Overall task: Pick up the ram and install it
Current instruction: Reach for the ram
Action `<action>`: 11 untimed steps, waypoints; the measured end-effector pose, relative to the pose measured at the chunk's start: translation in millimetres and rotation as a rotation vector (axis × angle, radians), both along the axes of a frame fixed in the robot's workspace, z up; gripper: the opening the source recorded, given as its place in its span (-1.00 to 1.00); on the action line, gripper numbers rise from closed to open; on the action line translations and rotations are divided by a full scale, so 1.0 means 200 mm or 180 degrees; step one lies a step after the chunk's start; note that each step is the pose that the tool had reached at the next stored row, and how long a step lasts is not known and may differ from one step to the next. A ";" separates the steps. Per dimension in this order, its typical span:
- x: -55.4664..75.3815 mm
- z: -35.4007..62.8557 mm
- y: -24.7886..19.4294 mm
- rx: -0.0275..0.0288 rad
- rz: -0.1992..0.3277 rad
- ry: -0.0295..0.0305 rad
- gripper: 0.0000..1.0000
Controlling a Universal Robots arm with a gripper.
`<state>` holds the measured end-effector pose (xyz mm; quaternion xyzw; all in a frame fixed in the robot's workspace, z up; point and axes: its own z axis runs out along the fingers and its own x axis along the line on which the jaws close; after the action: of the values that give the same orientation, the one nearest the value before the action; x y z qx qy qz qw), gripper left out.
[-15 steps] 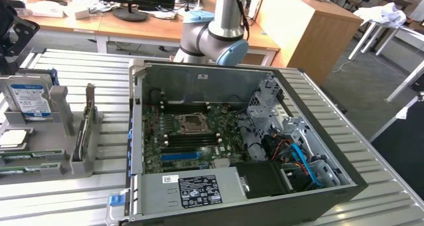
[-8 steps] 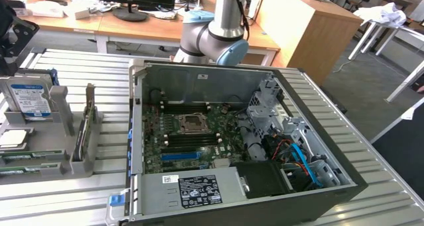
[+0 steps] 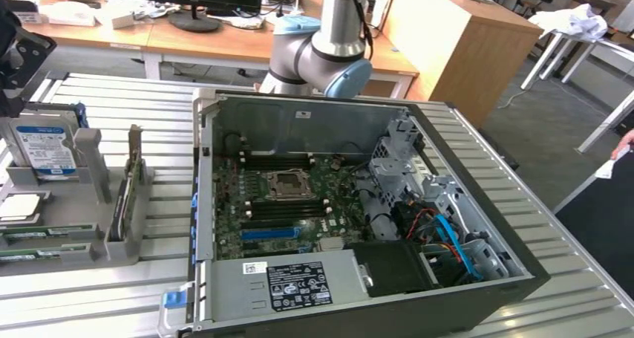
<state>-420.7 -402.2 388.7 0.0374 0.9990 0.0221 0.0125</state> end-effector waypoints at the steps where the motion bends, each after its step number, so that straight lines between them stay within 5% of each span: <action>1: 0.00 0.000 -0.004 0.0000 0.0000 0.0000 -0.79; 11: 0.00 0.000 -0.023 0.0000 0.0000 0.0000 -0.79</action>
<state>-420.7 -406.9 388.7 0.0374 0.9990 0.0221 0.0125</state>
